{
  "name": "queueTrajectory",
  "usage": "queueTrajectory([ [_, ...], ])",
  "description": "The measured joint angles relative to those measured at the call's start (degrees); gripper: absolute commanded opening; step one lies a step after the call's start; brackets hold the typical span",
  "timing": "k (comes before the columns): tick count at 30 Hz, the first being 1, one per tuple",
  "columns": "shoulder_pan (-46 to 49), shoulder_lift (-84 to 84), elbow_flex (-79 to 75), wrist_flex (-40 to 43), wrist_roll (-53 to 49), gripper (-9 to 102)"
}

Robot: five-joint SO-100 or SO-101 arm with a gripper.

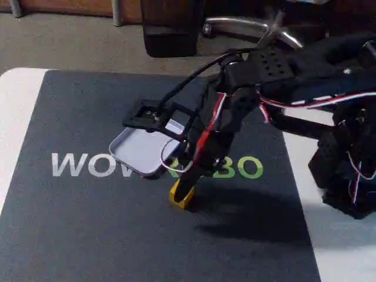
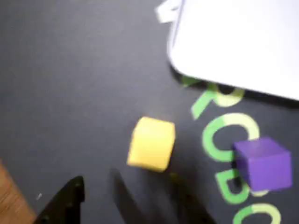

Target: Move blocks one by one until all three blocks are in the tray.

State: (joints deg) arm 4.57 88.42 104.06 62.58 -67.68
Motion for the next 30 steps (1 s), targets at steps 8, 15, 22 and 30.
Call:
queueTrajectory([
  [8, 0.97, -0.97, 1.85, -2.46, 0.0, 21],
  [15, 1.32, -2.29, 3.25, -4.83, -0.09, 21],
  [22, 1.93, -6.24, 3.25, -6.94, -0.62, 19],
  [30, 1.49, -7.82, 3.25, -8.17, -1.14, 5],
])
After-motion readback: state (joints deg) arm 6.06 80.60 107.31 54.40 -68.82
